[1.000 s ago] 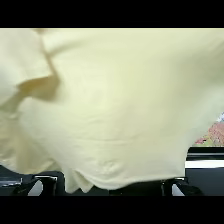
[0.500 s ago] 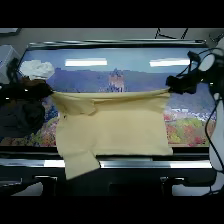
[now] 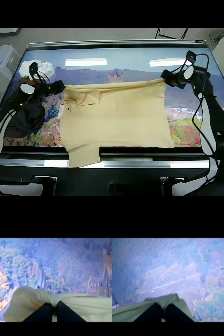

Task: Fold the clothes and pants, and hang the long-sleeved shirts on hangers.

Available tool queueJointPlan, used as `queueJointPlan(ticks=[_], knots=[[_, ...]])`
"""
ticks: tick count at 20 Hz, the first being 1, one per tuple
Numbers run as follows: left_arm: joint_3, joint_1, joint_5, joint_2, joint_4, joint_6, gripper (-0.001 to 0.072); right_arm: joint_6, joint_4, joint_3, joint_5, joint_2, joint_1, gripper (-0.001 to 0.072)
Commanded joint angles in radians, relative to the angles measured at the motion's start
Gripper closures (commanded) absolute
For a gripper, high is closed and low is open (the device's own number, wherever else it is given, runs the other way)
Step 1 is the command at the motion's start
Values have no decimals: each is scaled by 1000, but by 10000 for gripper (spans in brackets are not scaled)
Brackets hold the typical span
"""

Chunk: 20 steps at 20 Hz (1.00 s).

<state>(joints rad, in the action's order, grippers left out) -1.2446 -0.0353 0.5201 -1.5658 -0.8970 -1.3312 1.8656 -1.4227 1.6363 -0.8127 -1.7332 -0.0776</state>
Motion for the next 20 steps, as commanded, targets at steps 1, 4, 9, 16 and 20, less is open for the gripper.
queueJointPlan(ticks=[1,4,9,16,20], knots=[[-3,65,-189,-23,-1,0,679,42,-31,0,104,-14,-20,679],[-2,105,-203,-51,-4,0,679,43,-37,-1,38,-28,-52,679],[-7,56,29,-19,-21,29,679,-83,-59,2,-238,-17,-63,679],[91,-36,648,39,-98,22,679,-149,-72,-47,-611,-19,-69,678],[184,-30,616,33,-98,22,679,-145,-51,-68,-671,-47,-69,678]])
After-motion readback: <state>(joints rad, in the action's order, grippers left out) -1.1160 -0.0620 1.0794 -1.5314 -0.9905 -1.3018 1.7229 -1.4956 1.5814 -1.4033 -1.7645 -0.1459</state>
